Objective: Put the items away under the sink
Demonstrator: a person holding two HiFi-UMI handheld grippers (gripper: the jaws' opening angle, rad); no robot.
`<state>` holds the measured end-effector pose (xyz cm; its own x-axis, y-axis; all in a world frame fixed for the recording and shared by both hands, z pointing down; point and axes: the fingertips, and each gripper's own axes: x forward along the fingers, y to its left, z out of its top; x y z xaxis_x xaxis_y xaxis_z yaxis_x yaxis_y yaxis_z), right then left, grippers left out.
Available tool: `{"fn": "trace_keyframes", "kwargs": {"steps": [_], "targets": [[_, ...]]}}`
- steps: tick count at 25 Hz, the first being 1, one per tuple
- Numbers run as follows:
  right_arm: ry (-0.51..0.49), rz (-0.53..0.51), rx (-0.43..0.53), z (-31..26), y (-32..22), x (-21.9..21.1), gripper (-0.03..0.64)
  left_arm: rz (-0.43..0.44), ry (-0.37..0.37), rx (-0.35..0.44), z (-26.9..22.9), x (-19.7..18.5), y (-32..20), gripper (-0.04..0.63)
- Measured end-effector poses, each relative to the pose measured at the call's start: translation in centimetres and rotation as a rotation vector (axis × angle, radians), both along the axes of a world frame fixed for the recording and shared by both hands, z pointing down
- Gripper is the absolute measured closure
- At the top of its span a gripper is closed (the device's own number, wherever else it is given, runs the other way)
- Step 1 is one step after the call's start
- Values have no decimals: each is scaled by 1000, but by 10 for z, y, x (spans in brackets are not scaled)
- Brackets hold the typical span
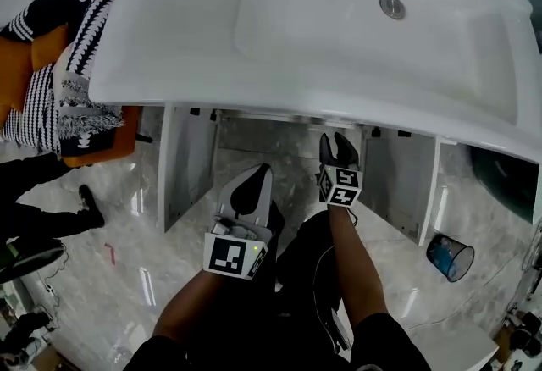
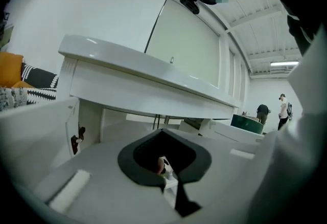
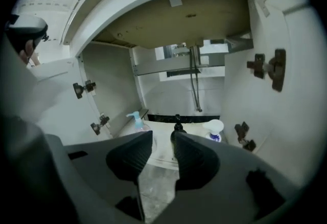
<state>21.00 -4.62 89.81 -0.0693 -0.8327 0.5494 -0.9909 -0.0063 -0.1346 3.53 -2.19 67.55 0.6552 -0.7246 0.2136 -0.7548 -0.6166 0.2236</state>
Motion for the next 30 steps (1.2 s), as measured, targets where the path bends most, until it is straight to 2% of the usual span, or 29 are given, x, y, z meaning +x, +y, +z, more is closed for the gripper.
{"fn": "trace_keyframes", "kwargs": {"steps": [4, 11, 16, 23, 30], "targets": [[-19, -11, -38, -46, 10, -6, 493, -4, -23, -20, -51, 0, 4, 588], [-39, -14, -88, -138, 21, -18, 567, -30, -27, -38, -154, -4, 10, 588], [-49, -20, -111, -196, 38, -22, 594, -50, -29, -43, -219, -15, 20, 588], [-43, -24, -115, -270, 68, -21, 601, -89, -20, -27, -292, -23, 40, 588], [-48, -42, -115, -328, 106, -28, 601, -101, -2, 22, -354, -22, 69, 588]]}}
